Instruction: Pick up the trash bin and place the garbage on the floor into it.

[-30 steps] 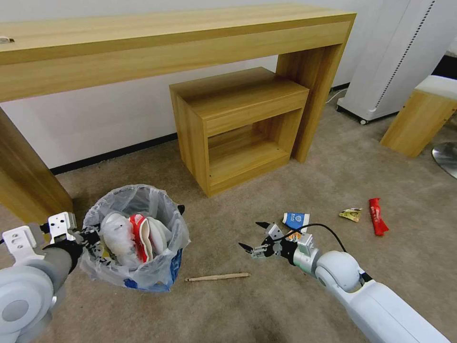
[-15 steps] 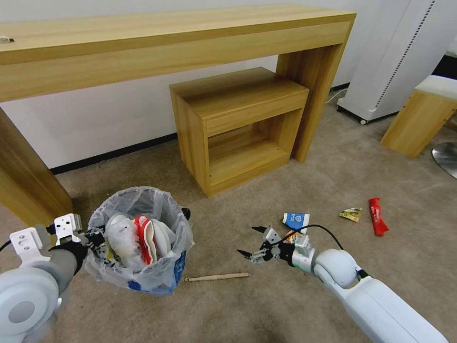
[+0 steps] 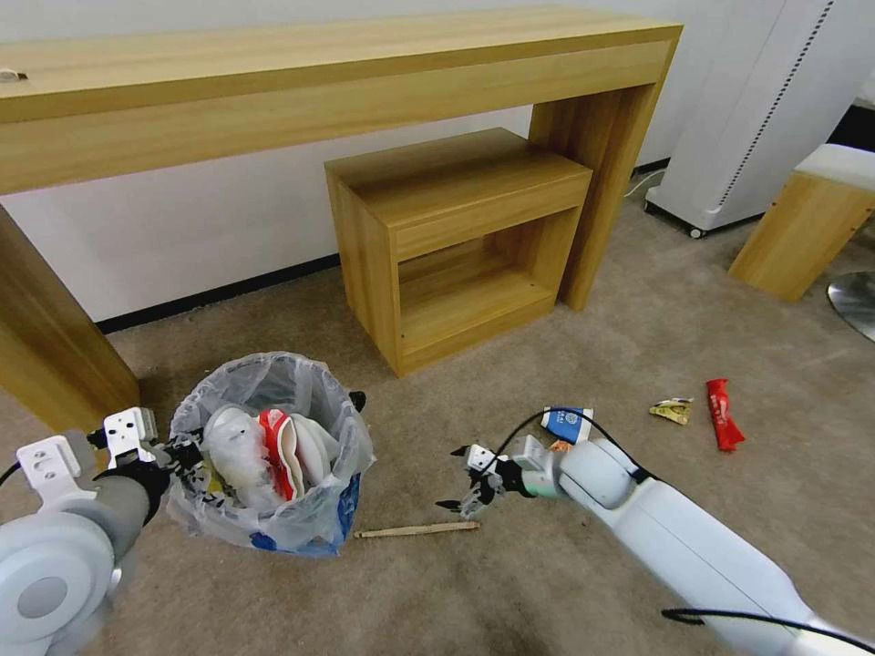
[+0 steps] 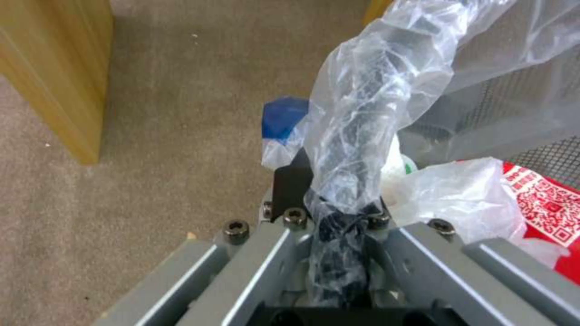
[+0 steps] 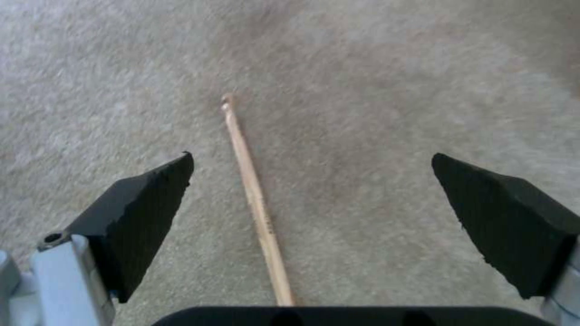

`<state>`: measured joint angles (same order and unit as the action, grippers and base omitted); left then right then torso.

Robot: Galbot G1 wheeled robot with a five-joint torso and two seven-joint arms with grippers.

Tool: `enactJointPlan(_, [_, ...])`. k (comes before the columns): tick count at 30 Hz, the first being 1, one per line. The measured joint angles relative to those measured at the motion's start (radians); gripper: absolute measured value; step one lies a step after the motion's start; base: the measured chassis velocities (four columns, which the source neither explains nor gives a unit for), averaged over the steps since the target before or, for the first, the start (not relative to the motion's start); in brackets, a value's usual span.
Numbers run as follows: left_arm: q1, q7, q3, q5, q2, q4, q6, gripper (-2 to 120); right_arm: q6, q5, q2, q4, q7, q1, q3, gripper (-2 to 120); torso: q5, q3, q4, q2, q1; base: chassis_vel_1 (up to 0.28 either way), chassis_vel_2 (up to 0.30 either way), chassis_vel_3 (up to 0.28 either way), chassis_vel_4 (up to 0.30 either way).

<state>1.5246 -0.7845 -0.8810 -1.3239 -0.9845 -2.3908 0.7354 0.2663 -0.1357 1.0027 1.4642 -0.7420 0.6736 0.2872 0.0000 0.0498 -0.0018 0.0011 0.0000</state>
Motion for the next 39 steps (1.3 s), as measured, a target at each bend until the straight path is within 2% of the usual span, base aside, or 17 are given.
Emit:
enactJointPlan(4, [0.005, 0.002, -0.009, -0.002, -0.001, -0.004, 0.0, 1, 0.062, 0.005, 0.009, -0.015, 0.02, -0.032, 0.057, 100, 0.0001, 0.0, -0.0001, 0.0, 0.0, 0.0, 0.0, 0.0, 0.0])
enactJointPlan(8, [0.003, 0.004, -0.002, 0.003, -0.013, -0.005, 0.0, 1, 0.23, -0.004, 0.022, 0.013, 0.081, -0.053, 0.085, 100, 0.0, 0.0, -0.0001, 0.0, 0.0, 0.0, 0.0, 0.0, 0.0])
enactJointPlan(16, [-0.008, 0.005, 0.009, 0.008, -0.015, -0.003, 0.0, 1, 0.283, 0.001, 0.03, 0.011, 0.088, -0.058, 0.112, 100, -0.0001, 0.0, -0.0001, 0.0, 0.0, 0.0, 0.0, 0.0, 0.0])
enactJointPlan(19, [-0.009, 0.005, 0.01, 0.008, -0.017, -0.004, 0.0, 1, 0.34, 0.005, 0.041, 0.002, 0.1, -0.057, 0.127, 100, -0.0001, 0.0, -0.0002, 0.0, 0.0, 0.0, 0.0, 0.0, 0.0])
enactJointPlan(25, [-0.006, 0.007, 0.005, 0.008, -0.019, -0.01, 0.0, 1, 0.353, 0.026, 0.067, -0.014, 0.105, -0.065, 0.145, 100, 0.0, 0.0, -0.0001, 0.0, 0.0, 0.0, 0.0, 0.0, 0.0])
enactJointPlan(31, [0.0, 0.007, 0.006, 0.014, -0.028, -0.02, 0.0, 1, 0.331, 0.159, 0.071, -0.021, 0.047, -0.068, 0.177, 100, 0.0, 0.0, -0.0001, 0.0, 0.0, 0.0, 0.0, 0.0, 0.0])
enactJointPlan(39, [0.004, 0.007, 0.007, 0.019, -0.032, -0.025, 0.0, 1, 0.304, 0.24, 0.071, -0.028, 0.032, -0.059, 0.183, 100, 0.0, 0.0, -0.0001, 0.0, 0.0, 0.0, 0.0, 0.0, 0.0])
